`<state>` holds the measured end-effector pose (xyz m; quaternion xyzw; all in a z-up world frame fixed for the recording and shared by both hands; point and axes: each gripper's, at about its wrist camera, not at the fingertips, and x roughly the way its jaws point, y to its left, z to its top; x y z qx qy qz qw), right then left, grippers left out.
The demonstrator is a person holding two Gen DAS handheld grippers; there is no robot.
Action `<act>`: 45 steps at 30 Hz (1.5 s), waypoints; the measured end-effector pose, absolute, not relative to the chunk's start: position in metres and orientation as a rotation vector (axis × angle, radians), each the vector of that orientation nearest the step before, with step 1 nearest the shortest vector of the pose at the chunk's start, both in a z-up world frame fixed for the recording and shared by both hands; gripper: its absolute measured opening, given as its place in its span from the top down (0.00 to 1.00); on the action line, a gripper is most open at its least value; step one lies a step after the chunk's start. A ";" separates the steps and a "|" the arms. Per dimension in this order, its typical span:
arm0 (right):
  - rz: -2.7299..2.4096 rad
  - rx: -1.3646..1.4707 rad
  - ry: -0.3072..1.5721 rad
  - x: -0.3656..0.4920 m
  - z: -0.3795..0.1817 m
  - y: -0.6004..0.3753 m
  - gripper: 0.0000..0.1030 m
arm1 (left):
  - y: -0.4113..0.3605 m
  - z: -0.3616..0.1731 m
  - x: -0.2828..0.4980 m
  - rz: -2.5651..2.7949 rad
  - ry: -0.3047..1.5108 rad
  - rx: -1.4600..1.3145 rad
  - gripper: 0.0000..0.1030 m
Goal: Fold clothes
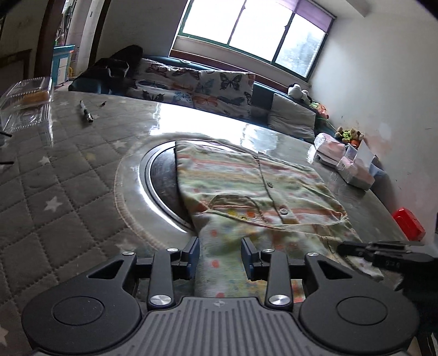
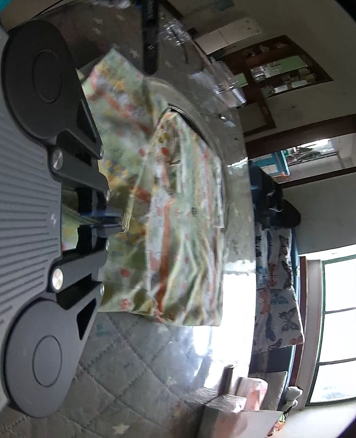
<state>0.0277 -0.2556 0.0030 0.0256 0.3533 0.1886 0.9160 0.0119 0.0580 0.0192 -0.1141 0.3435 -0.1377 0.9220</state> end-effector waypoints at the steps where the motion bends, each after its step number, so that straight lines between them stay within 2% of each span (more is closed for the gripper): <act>1: 0.385 0.042 0.704 0.026 0.010 -0.255 0.97 | 0.058 0.018 0.012 -0.283 0.706 -0.232 0.63; 7: 0.346 -0.020 0.601 0.025 0.046 -0.255 0.97 | 0.050 0.013 0.016 -0.295 0.712 -0.194 0.62; 12: 0.320 -0.008 0.684 0.044 0.020 -0.256 0.96 | 0.048 0.004 0.020 -0.273 0.732 -0.154 0.62; 23: 0.367 -0.055 0.648 0.051 0.018 -0.246 0.90 | 0.036 0.023 0.033 -0.308 0.685 -0.123 0.63; 31: 0.389 -0.073 0.706 0.058 -0.001 -0.242 0.89 | 0.010 0.006 0.052 -0.349 0.731 -0.077 0.62; 36: 0.446 -0.103 0.704 0.030 0.008 -0.243 0.78 | 0.007 0.009 0.045 -0.369 0.725 -0.086 0.62; 45: 0.450 -0.129 0.729 -0.004 0.000 -0.249 0.75 | -0.039 0.013 0.012 -0.531 0.704 -0.012 0.62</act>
